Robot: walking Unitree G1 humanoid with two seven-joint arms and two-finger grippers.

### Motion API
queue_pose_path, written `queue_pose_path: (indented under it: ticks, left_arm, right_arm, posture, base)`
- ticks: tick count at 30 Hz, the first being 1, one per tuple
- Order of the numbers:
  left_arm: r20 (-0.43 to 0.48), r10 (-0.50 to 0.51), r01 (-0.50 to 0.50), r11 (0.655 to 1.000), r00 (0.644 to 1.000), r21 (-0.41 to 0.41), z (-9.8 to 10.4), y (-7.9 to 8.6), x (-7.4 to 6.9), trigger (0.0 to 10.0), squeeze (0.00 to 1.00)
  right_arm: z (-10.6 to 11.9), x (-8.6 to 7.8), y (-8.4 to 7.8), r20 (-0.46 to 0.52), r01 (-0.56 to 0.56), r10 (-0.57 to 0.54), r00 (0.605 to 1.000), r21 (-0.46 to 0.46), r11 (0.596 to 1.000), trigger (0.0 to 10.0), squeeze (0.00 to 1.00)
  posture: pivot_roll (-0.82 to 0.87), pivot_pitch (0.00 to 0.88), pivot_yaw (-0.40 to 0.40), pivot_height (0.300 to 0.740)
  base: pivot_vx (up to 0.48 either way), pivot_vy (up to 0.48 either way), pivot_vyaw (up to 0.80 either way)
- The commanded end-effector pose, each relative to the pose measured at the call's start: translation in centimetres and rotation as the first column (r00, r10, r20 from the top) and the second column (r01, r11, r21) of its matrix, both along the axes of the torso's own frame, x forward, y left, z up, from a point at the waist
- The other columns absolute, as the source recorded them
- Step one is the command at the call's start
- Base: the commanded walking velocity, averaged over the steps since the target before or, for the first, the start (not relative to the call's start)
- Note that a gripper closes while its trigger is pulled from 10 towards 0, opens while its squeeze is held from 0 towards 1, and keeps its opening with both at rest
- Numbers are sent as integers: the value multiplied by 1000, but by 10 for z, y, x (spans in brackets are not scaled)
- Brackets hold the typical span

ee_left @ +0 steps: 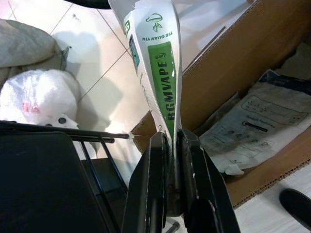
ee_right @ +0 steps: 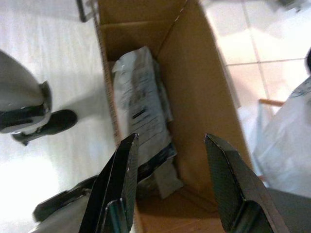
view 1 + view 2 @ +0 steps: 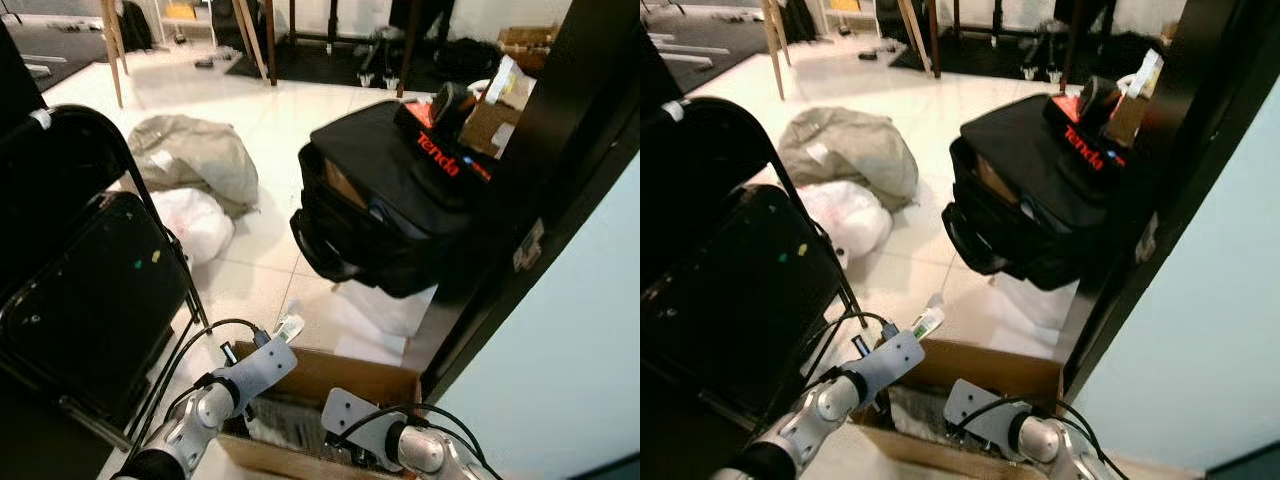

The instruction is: Clean up the room

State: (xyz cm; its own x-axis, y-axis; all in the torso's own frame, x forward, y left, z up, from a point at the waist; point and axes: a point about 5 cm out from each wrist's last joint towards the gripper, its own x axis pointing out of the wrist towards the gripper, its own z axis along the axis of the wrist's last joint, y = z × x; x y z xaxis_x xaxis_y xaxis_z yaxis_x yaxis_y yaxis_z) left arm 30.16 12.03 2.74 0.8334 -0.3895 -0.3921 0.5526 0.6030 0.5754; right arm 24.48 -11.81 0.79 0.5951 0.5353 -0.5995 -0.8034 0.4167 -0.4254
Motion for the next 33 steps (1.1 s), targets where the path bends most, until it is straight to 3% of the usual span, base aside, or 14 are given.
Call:
queue_pose_path:
  ticks: [1, 4, 9, 18, 33]
  left_arm:
    - [-16, -8, 8, 1000, 1000, 16, -6, -1, -3, 10000, 0]
    - [0, 5, -5, 1000, 1000, 25, -4, 0, 1, 10000, 0]
    - [17, 10, -11, 999, 1000, 38, -1, 1, 6, 10000, 0]
    - [7, -92, 91, 992, 996, 88, -4, -9, 5, 10000, 0]
    - [36, -70, 67, 995, 997, 78, -2, -8, 8, 10000, 0]
  right_arm:
    - [0, -4, 2, -8, -10, 10, 1000, 1, 1000, 10000, 0]
    - [3, -7, 5, -5, -33, 33, 999, 4, 999, 10000, 0]
    - [4, -10, 7, -6, -62, 62, 998, -9, 998, 10000, 0]
    - [7, -15, 4, -29, -101, 101, 995, -35, 994, 10000, 0]
    - [8, -18, 4, -43, -114, 112, 993, -47, 992, 10000, 0]
  posture:
    - [-30, 244, 4, 734]
    - [-42, 292, 3, 734]
    - [-48, 298, 4, 734]
    - [-44, 295, 13, 734]
    - [-40, 292, 15, 734]
  base:
    - [0, 0, 0]
    - [0, 0, 0]
    - [0, 0, 0]
    - [0, 0, 0]
    - [0, 0, 0]
